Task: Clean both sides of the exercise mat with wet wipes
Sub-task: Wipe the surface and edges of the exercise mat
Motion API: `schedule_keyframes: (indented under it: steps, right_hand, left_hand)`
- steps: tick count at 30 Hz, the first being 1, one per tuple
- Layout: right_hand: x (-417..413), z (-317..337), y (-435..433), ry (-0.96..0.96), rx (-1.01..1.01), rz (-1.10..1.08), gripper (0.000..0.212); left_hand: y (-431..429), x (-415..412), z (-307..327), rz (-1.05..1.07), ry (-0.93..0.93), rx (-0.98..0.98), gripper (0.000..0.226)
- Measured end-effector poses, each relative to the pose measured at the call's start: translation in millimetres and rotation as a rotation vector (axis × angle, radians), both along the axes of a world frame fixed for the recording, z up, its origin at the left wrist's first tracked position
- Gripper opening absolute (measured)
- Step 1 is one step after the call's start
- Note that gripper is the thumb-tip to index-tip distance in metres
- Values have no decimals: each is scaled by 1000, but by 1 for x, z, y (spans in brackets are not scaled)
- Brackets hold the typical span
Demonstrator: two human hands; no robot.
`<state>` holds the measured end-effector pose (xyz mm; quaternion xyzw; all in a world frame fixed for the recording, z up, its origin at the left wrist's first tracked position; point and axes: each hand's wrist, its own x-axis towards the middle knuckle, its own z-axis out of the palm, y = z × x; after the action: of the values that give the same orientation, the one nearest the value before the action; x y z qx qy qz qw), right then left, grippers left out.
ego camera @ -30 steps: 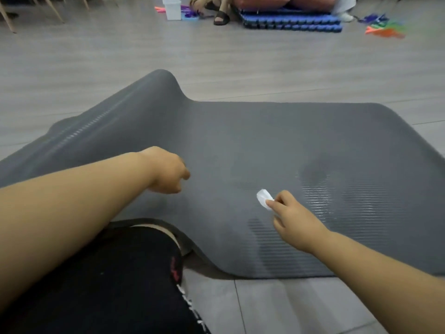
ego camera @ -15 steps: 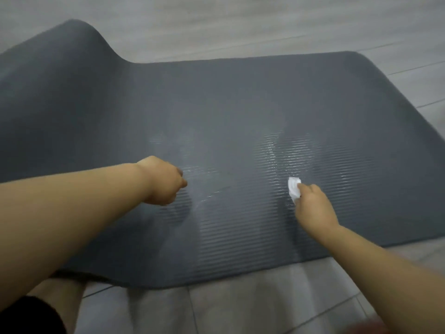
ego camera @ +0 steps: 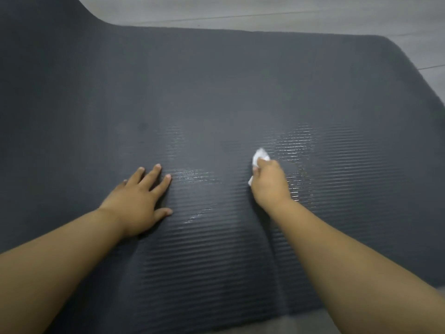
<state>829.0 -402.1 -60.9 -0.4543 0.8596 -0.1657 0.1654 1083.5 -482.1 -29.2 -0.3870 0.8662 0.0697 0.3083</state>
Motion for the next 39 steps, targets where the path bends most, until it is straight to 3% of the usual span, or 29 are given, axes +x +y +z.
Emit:
schedule_keyframes:
  steps: [3, 5, 9, 14, 19, 22, 25, 27, 29, 31, 33, 35, 39]
  right_hand:
    - [49, -10, -8, 24, -11, 543, 35]
    - [52, -11, -12, 80, 14, 665, 35]
    - [4, -6, -10, 172, -58, 457, 30]
    - [-5, -5, -2, 50, -113, 381, 25]
    - [12, -4, -8, 16, -130, 382, 24]
    - [25, -10, -13, 34, -181, 461, 7]
    - [15, -11, -17, 83, -166, 608, 17]
    - [-14, -11, -20, 172, -173, 496, 24]
    - [-51, -9, -21, 224, -66, 92, 28]
    - [-74, -3, -22, 159, 60, -276, 25]
    - [-63, -3, -44, 95, 112, -403, 15]
    - [-26, -6, -75, 85, 72, -267, 17]
    - [88, -18, -106, -8, -104, 545, 32]
  left_hand:
    - [-6, 10, -2, 8, 70, -10, 80]
    - [-9, 15, -3, 32, 93, -15, 84]
    - [-10, 21, -6, 184, 112, -1, 97]
    - [-16, 20, -6, 190, 121, -7, 101]
    - [-13, 20, -7, 209, 136, 13, 101]
    - [-14, 19, -6, 213, 144, 18, 101]
    - [-15, 19, -3, 223, 161, 29, 101]
    - [-15, 19, -2, 228, 174, 35, 101]
    - [-15, 18, -1, 235, 181, 38, 102]
    - [-15, 17, 0, 245, 192, 37, 103]
    - [-15, 17, 1, 270, 224, 51, 106]
    - [-17, 19, 4, 322, 273, 67, 112]
    - [-21, 26, 9, 378, 291, 53, 122]
